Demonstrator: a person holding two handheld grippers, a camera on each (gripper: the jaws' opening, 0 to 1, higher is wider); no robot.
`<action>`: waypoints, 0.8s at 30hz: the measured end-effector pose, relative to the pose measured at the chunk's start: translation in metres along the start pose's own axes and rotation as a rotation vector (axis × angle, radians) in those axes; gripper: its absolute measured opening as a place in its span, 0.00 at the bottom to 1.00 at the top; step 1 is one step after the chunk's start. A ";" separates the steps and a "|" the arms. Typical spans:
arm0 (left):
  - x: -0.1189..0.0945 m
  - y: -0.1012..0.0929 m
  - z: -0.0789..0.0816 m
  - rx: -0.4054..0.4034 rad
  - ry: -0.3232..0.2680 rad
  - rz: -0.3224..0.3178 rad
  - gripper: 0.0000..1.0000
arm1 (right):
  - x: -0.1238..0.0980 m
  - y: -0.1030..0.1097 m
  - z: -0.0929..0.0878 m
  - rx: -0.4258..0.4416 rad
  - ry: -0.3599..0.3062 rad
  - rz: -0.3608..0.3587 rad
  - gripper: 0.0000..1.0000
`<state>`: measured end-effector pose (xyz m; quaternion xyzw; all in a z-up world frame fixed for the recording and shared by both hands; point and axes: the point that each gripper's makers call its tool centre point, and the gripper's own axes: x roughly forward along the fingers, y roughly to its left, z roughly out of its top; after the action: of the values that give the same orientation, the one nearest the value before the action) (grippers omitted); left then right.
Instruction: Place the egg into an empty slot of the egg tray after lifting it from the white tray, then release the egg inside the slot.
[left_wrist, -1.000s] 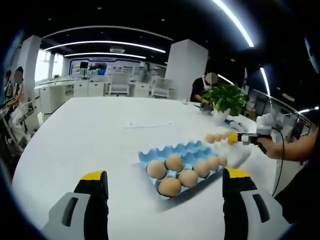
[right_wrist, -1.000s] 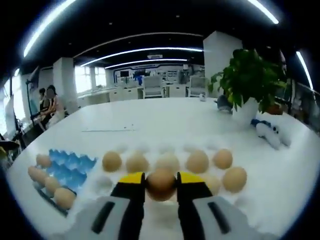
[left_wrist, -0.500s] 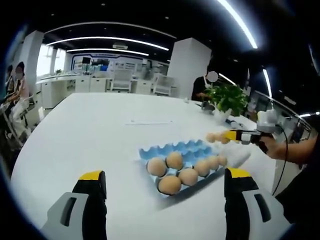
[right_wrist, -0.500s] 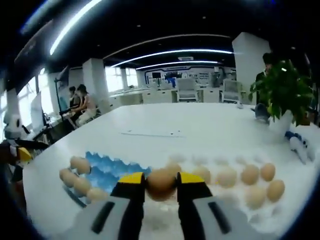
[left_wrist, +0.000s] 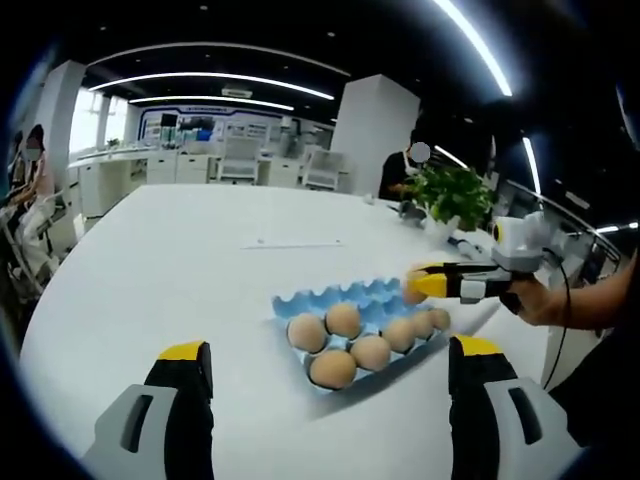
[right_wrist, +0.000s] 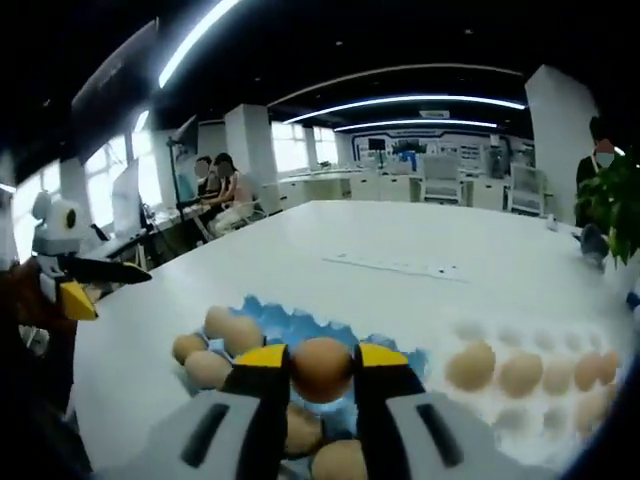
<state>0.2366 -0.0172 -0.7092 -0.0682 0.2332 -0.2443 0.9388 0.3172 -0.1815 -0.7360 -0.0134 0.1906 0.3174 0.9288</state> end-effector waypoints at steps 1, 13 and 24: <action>0.000 0.001 0.000 -0.001 0.000 0.003 0.99 | 0.004 0.004 0.000 -0.009 0.006 0.010 0.24; -0.002 0.004 -0.001 0.015 0.003 0.018 0.99 | 0.029 0.021 -0.001 -0.028 0.025 0.066 0.24; -0.002 0.003 -0.002 0.013 0.003 0.014 0.99 | 0.046 0.030 -0.014 -0.034 0.063 0.103 0.24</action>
<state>0.2355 -0.0138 -0.7110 -0.0602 0.2336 -0.2395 0.9405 0.3283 -0.1327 -0.7629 -0.0292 0.2151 0.3673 0.9044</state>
